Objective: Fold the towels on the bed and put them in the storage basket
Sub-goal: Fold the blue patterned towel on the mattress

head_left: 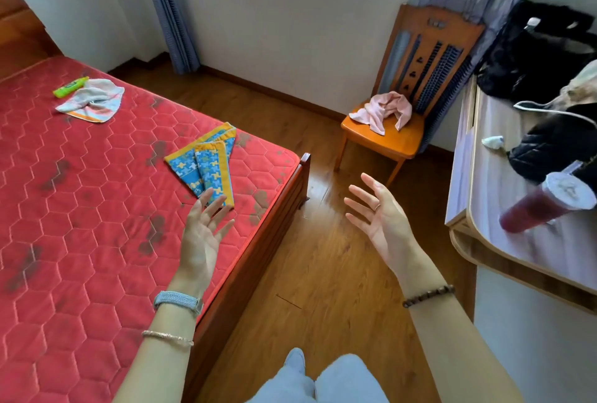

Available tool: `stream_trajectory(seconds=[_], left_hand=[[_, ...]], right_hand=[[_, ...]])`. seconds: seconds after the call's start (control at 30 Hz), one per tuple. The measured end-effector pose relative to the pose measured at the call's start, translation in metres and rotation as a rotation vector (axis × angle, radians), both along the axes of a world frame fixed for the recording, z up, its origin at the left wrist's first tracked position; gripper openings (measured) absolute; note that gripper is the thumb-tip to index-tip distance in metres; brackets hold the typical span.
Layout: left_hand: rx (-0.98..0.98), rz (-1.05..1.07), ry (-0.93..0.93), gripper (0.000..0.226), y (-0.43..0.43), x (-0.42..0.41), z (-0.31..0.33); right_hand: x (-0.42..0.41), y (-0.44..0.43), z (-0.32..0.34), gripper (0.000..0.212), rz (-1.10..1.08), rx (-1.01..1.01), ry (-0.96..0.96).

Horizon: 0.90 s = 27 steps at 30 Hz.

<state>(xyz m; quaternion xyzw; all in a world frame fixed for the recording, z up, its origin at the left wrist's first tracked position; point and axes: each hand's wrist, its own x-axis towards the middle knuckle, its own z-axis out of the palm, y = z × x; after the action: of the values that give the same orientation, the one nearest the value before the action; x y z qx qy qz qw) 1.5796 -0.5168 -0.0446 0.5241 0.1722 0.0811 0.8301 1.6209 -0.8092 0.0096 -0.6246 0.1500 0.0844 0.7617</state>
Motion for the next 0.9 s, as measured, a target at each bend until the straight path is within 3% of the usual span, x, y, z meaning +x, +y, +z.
stream_trajectory(seconds=[0.47,0.67,0.9], left_hand=[[-0.016,0.093,0.055,0.035,-0.007,0.128,-0.014],[-0.031,0.150,0.062,0.046,-0.036,0.200,-0.016],[-0.041,0.140,0.053,0.039,-0.082,0.296,-0.011]], right_hand=[[0.163,0.005,-0.018,0.023,0.115,-0.031,0.029],[0.258,-0.013,-0.017,0.023,0.169,-0.012,0.050],[0.357,-0.052,-0.013,0.026,0.182,-0.007,0.039]])
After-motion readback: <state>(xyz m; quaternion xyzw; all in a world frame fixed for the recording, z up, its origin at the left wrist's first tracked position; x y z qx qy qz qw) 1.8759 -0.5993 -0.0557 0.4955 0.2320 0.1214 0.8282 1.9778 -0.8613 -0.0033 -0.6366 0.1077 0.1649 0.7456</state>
